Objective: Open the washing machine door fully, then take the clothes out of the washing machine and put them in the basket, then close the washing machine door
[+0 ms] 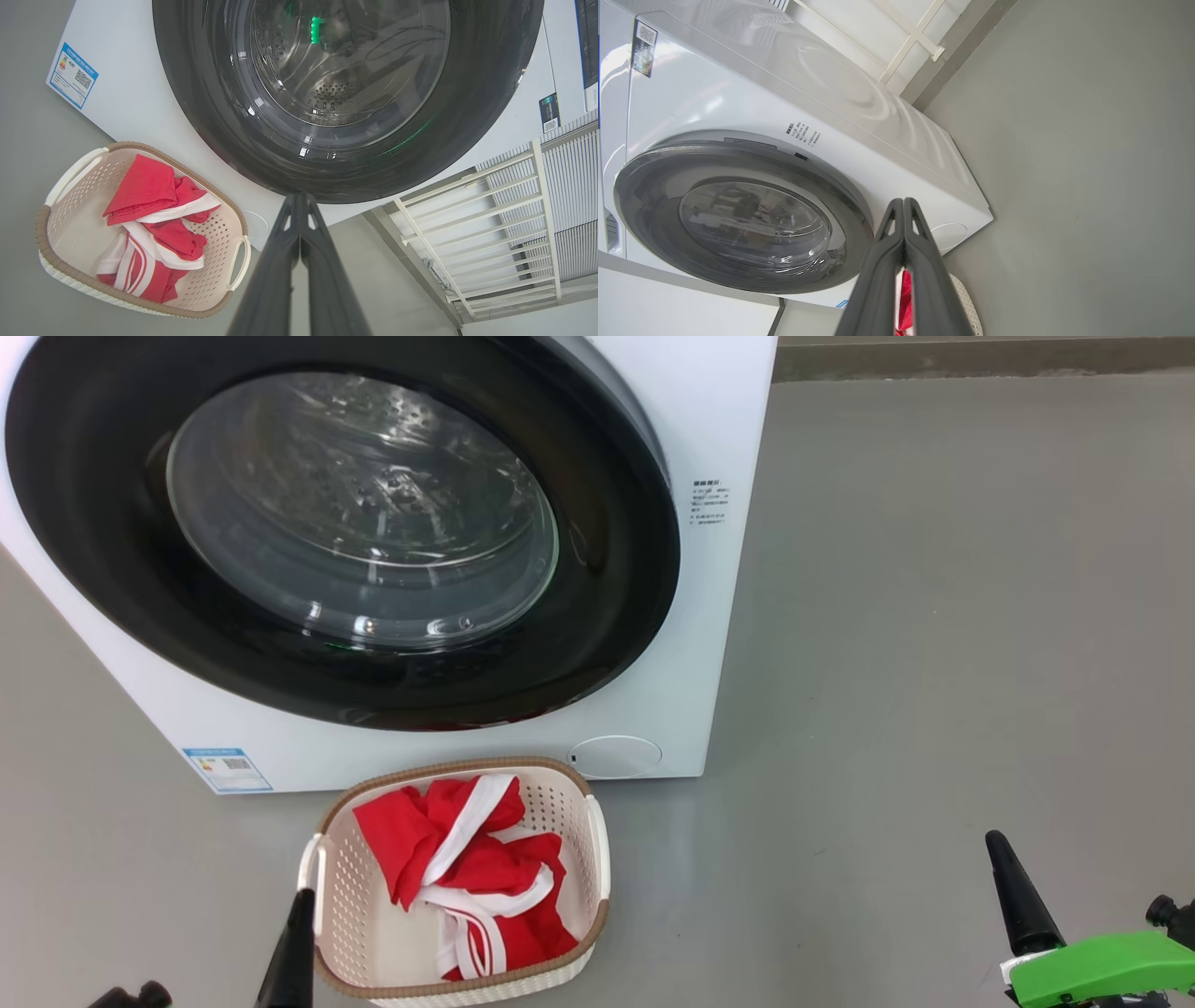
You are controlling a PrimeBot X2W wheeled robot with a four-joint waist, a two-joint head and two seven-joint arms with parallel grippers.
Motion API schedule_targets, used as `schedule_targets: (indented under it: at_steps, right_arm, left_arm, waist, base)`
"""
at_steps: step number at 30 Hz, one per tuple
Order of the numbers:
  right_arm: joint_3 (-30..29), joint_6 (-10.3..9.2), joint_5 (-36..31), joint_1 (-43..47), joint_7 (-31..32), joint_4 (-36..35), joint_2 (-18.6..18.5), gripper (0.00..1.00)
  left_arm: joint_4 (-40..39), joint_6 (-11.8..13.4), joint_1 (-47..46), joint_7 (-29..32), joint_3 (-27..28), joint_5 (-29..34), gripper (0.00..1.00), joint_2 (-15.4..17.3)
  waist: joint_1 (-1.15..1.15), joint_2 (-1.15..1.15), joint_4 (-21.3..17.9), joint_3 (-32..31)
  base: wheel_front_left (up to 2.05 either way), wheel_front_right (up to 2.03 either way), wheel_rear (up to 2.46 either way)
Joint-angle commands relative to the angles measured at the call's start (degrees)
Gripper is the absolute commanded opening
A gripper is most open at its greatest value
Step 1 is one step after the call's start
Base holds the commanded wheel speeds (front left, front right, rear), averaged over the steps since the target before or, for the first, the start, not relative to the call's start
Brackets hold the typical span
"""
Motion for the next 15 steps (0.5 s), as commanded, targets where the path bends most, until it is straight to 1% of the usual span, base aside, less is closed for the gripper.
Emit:
schedule_targets:
  at_steps: [1, 15]
  right_arm:
    - [0.2, -0.03, 1.3, -2.4, 0.3, -1.5, -0.6, 0.0]
    - [-0.6, -0.03, 7.8, -3.9, 2.6, -1.6, 0.0, 0.0]
  left_arm:
    - [-1.1, -0.2, -2.7, 0.4, 1.4, -1.4, 0.0, 1.0]
    - [-0.8, -0.3, -3.7, 2.7, 2.0, -9.7, 0.0, 1.1]
  waist:
    - [0.0, 0.0, 0.0, 0.0]
    - [0.0, 0.0, -0.2, -0.6]
  base:
    - [0.0, 0.0, 0.0]
    - [0.0, 0.0, 0.0]
